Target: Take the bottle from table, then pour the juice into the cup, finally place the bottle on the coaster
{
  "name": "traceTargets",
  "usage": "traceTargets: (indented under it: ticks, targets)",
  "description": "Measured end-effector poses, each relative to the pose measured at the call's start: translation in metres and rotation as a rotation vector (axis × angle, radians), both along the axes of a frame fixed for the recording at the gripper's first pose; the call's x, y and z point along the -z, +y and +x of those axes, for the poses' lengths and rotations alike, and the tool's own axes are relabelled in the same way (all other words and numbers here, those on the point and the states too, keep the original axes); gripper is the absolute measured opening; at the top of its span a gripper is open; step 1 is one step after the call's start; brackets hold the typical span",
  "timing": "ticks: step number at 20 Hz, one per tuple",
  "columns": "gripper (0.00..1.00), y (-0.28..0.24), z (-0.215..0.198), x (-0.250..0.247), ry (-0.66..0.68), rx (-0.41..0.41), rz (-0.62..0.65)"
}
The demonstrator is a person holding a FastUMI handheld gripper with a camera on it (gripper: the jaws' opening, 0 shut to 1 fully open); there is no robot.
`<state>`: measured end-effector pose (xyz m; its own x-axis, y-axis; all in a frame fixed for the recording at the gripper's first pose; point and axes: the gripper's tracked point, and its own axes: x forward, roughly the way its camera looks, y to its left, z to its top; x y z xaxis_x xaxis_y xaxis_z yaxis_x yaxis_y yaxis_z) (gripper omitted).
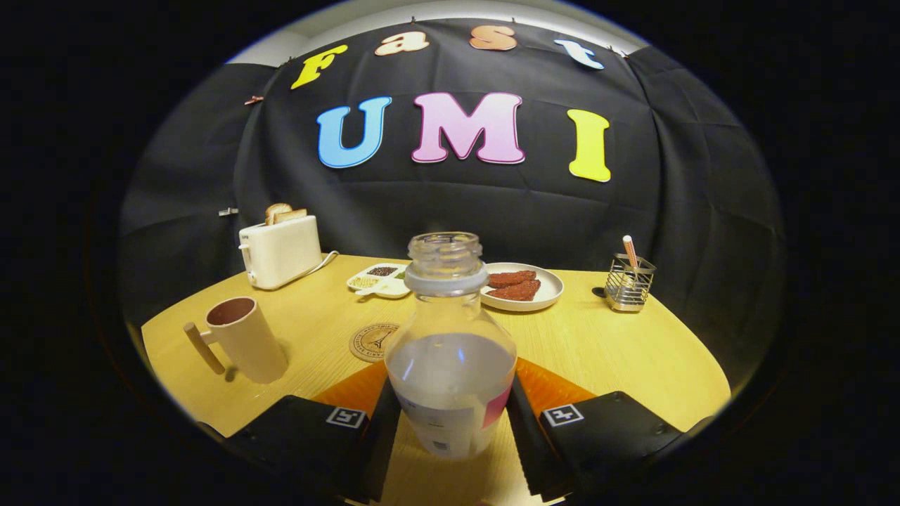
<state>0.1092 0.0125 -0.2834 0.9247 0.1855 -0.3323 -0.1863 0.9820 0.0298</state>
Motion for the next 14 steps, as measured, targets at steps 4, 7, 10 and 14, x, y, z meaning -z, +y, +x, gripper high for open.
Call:
traceTargets:
  ticks: [4, 7, 10, 14]
  targets:
    - [0.76, 0.011, 0.004, -0.027, -0.035, -0.087, -0.126]
    - [0.76, 0.028, 0.009, -0.041, -0.063, -0.151, -0.257]
    - [0.75, 0.054, 0.014, -0.053, -0.065, -0.221, -0.353]
    - [0.76, 0.083, 0.018, -0.070, -0.106, -0.278, -0.503]
